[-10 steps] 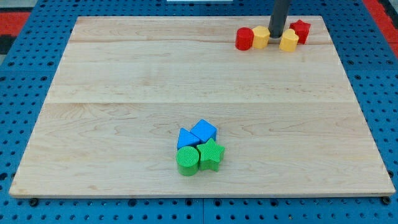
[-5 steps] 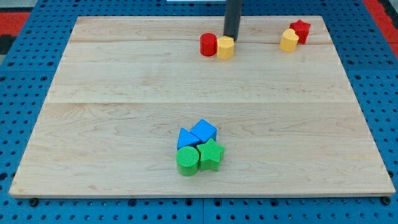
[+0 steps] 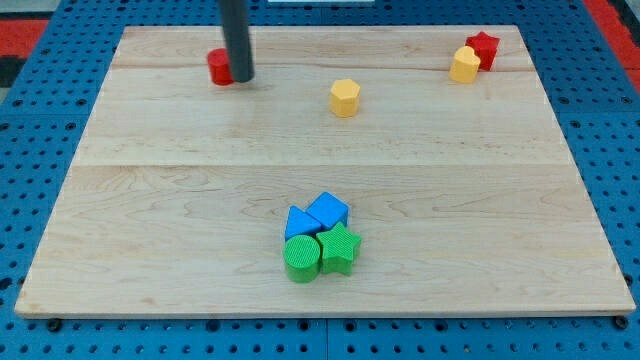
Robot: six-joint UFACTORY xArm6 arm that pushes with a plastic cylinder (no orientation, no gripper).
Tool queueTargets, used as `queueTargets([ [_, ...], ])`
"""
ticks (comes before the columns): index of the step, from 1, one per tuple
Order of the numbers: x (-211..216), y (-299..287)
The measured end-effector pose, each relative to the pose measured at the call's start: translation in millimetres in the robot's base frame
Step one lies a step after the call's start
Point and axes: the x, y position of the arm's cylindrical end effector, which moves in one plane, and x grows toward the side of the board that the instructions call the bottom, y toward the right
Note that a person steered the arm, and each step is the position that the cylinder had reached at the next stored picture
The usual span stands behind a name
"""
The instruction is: Slide the red circle towards the top left
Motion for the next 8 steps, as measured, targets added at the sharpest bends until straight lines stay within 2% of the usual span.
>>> queueTargets([
  [2,-33,-58],
  [5,-47,-38],
  [8,-63,-75],
])
